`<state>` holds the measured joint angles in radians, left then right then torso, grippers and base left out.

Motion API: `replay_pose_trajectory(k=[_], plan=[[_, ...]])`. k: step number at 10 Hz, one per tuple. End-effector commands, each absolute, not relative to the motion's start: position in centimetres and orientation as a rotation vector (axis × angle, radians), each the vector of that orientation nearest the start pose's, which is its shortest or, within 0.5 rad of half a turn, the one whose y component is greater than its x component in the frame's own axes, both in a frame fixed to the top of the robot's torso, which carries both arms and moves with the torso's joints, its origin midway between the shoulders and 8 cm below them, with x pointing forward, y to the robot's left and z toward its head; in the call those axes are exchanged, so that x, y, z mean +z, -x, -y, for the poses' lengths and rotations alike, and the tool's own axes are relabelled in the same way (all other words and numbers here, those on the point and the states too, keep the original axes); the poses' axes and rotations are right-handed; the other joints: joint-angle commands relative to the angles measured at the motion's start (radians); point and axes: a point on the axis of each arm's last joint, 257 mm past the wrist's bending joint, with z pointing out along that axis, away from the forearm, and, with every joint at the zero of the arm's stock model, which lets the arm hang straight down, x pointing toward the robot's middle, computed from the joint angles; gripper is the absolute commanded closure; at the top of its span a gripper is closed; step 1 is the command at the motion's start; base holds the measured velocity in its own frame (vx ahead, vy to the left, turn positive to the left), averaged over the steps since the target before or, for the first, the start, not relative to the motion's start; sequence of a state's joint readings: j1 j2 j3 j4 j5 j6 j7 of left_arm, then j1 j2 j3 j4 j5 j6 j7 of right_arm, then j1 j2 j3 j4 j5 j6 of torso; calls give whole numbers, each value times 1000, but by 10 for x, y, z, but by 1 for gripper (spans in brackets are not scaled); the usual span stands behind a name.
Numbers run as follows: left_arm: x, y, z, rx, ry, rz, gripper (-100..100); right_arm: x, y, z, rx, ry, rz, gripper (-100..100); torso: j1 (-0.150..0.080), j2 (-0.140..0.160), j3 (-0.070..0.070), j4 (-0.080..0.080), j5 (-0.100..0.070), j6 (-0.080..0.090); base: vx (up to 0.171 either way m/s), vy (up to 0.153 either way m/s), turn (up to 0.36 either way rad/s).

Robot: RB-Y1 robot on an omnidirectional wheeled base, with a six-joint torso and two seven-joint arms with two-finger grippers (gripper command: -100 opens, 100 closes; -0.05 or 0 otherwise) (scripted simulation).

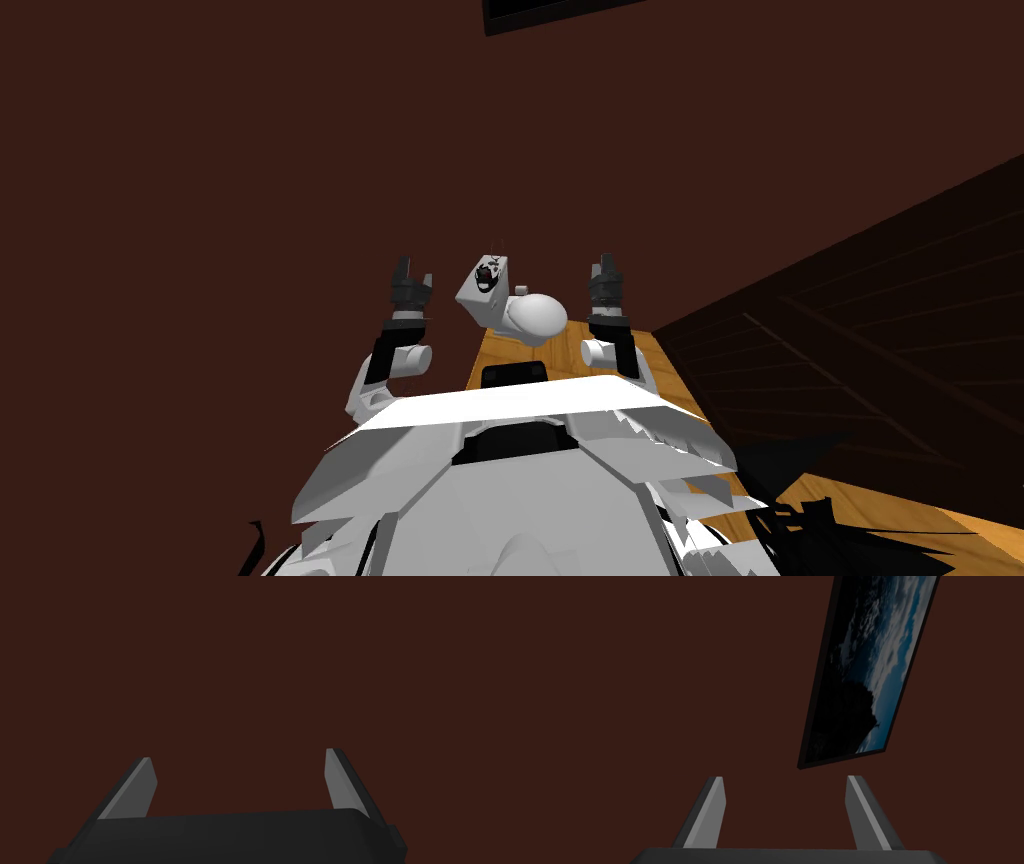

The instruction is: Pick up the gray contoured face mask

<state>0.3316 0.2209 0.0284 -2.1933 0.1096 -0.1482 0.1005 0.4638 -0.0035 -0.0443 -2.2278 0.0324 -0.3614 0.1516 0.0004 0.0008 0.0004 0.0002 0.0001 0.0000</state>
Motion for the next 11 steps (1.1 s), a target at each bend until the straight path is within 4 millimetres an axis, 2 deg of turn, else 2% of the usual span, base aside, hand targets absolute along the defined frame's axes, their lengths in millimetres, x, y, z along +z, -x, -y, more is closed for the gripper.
replay_pose_trajectory(k=[1, 2, 11], plan=[[-33, -432, -281, -1359, 862, -925, -100, -15, -376, 296, 1072, -693, -777, 0, 0, 0, 0, 0, 0, 0, -17, 5, -19], [-41, -441, -282, -1344, 886, -950, -100, -15, -376, 296, 1072, -693, -777, 0, 0, 0, 0, 0, 0, 0, -19, 6, -37], [-84, -481, -284, -1256, 1036, -1088, -100, -15, -376, 296, 1072, -693, -777, 0, 0, 0, 0, 0, 0, 0, -13, 5, -21]])
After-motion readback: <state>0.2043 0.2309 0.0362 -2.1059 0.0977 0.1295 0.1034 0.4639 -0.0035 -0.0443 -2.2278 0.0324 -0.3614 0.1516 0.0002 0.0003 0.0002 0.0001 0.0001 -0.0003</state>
